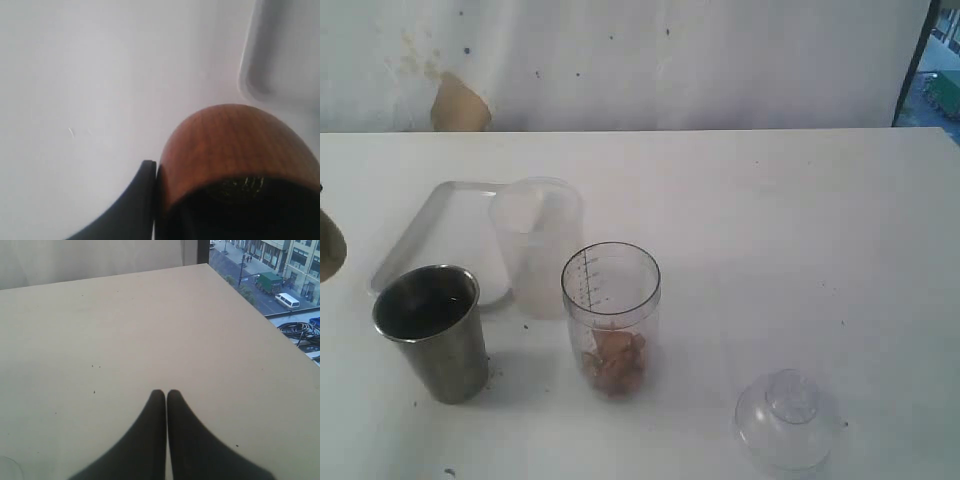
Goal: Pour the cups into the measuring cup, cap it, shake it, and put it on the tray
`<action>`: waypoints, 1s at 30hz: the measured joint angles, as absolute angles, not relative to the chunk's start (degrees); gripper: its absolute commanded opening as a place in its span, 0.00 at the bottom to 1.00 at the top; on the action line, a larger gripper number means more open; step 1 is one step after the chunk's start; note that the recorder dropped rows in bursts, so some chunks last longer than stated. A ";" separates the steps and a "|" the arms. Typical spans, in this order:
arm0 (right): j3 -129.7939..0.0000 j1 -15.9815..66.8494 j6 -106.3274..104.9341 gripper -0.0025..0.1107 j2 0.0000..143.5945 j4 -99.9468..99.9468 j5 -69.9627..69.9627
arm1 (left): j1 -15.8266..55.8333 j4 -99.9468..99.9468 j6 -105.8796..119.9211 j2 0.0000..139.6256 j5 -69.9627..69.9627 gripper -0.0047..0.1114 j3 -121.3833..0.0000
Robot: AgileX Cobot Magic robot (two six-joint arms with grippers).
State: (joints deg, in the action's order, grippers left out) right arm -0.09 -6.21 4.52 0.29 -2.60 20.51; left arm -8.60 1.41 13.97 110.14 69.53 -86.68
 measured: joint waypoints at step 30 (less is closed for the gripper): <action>-0.09 -6.21 4.52 0.03 0.29 -2.60 20.51 | -6.79 0.76 7.94 102.80 59.96 0.94 -70.77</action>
